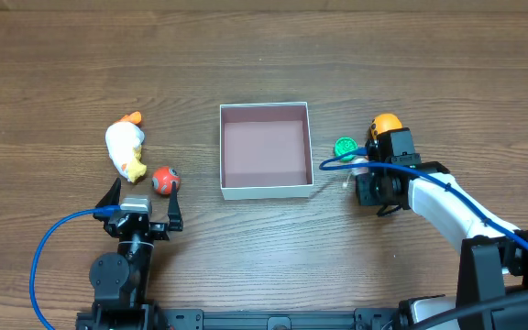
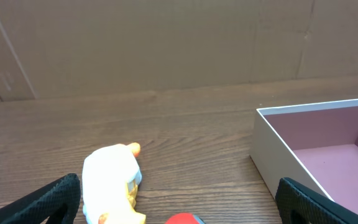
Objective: Pack container
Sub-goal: 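Close the right gripper on the pig toy's wooden stick and lift, then carry the pig toy left into the box and release it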
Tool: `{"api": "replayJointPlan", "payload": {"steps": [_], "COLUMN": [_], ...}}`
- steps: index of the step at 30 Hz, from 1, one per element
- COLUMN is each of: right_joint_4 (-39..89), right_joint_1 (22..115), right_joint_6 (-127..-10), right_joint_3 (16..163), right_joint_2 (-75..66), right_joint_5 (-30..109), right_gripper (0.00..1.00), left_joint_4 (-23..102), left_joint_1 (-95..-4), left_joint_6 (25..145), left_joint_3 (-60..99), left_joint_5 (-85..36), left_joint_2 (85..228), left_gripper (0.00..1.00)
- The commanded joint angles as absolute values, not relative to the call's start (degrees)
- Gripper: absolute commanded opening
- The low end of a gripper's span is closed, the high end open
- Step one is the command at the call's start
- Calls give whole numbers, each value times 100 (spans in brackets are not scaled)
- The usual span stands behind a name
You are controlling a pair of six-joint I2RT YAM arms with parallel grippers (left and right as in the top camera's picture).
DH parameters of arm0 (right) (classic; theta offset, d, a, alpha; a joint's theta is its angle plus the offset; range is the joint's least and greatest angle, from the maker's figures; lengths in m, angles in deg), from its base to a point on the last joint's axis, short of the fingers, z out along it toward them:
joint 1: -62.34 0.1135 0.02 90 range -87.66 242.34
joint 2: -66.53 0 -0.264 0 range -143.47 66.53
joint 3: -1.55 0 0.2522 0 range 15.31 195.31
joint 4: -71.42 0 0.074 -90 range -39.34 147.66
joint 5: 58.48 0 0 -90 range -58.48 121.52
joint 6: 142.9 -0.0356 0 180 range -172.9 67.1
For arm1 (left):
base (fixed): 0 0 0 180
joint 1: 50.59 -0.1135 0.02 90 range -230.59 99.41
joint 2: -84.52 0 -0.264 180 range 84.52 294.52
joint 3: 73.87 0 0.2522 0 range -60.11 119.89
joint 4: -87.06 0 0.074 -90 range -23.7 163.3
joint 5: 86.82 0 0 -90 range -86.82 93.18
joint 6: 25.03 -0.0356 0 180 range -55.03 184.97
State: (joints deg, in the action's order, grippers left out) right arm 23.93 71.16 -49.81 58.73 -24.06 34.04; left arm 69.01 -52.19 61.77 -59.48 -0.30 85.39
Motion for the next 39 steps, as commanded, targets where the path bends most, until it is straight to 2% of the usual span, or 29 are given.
{"api": "replayJointPlan", "payload": {"steps": [1,11,18,31,39], "right_joint_4": [2117,1173,432,-182,533], "right_joint_1": [7140,7140,7341,8830,9894], "right_joint_6": [-5022,-5191,-5280,-5787,-6353], "right_joint_3": [6050,6964,7847,9340,9403], "right_joint_2": [-2426,-2424,-2406,-2314,-2319], "right_joint_5": [3778,4255,4301,3901,3660], "right_gripper": [14,4,4,4,4], "left_joint_4": [6925,6925,6925,6925,6925], "left_joint_1": [-5252,-5252,-5252,-5252,-5252], "left_joint_6": [6109,6109,6109,6109,6109], "left_joint_3": [-5983,-5983,-5983,-5983,-5983], "left_joint_5": [-89,-89,-89,-89,-89], "left_joint_2": [8484,8484,8484,8484,8484], "left_gripper": [100,100,100,100,100]}}
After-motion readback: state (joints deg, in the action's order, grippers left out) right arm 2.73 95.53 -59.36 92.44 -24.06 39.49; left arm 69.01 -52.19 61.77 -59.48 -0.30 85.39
